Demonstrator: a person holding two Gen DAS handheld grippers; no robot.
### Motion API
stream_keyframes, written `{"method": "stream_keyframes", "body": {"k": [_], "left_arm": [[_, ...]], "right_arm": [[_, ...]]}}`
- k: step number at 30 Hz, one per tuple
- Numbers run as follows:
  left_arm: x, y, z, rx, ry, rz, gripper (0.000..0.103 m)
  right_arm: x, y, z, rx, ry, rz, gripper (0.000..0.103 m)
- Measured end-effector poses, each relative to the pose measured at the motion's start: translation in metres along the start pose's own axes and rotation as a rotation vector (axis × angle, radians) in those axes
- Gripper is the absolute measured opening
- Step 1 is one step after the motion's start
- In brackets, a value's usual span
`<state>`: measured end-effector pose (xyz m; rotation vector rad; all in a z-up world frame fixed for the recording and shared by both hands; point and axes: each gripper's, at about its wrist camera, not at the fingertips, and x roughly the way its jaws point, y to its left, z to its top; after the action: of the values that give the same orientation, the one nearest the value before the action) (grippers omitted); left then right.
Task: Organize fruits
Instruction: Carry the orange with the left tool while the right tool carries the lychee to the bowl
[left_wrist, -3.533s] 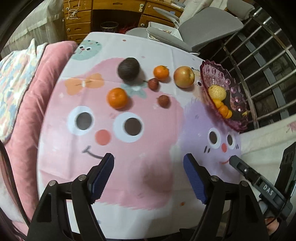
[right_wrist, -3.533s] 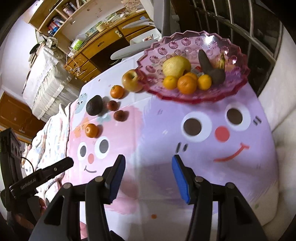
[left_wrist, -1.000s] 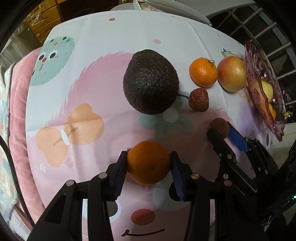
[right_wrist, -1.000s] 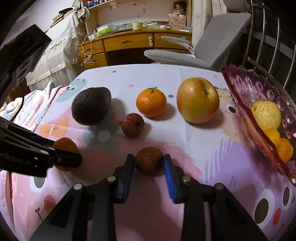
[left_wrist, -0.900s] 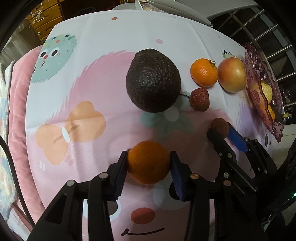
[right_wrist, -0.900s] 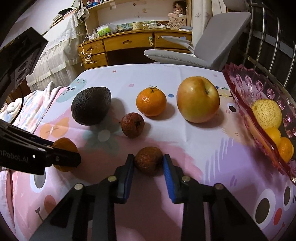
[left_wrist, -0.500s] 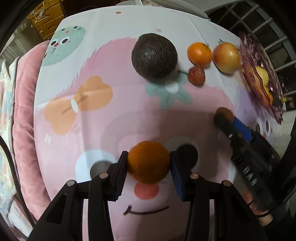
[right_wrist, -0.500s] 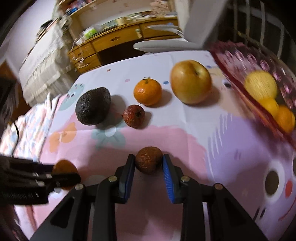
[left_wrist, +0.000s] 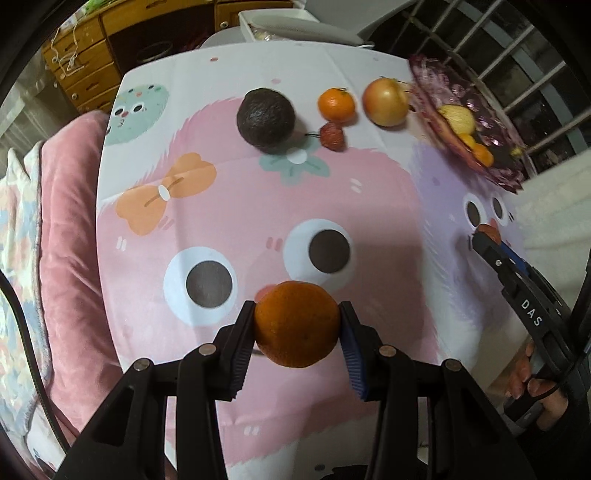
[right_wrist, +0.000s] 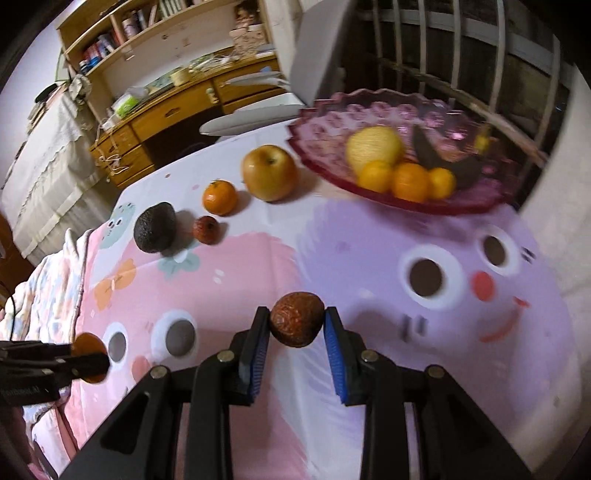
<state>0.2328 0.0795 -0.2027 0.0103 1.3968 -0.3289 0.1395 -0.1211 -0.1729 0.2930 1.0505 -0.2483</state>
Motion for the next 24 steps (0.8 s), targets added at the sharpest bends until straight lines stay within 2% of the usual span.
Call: {"method": "stream_keyframes", "body": {"k": [4, 11, 18, 24], "left_arm": [[-0.020, -0.011, -0.014, 0.040, -0.011, -0.003, 0.042], [-0.043, -0.041, -0.020, 0.086, -0.037, -0.016, 0.042], [-0.055, -0.091, -0.004, 0.119, -0.059, -0.008, 0.042], [-0.060, -0.142, 0.024, 0.124, -0.075, 0.009, 0.042]], "right_arm": [[-0.032, -0.016, -0.008, 0.021, -0.036, -0.030, 0.030], [-0.069, -0.046, -0.008, 0.029, -0.082, -0.053, 0.030], [-0.089, -0.082, 0.009, -0.009, -0.098, -0.046, 0.030], [-0.096, -0.115, 0.038, -0.077, -0.102, -0.019, 0.030]]}}
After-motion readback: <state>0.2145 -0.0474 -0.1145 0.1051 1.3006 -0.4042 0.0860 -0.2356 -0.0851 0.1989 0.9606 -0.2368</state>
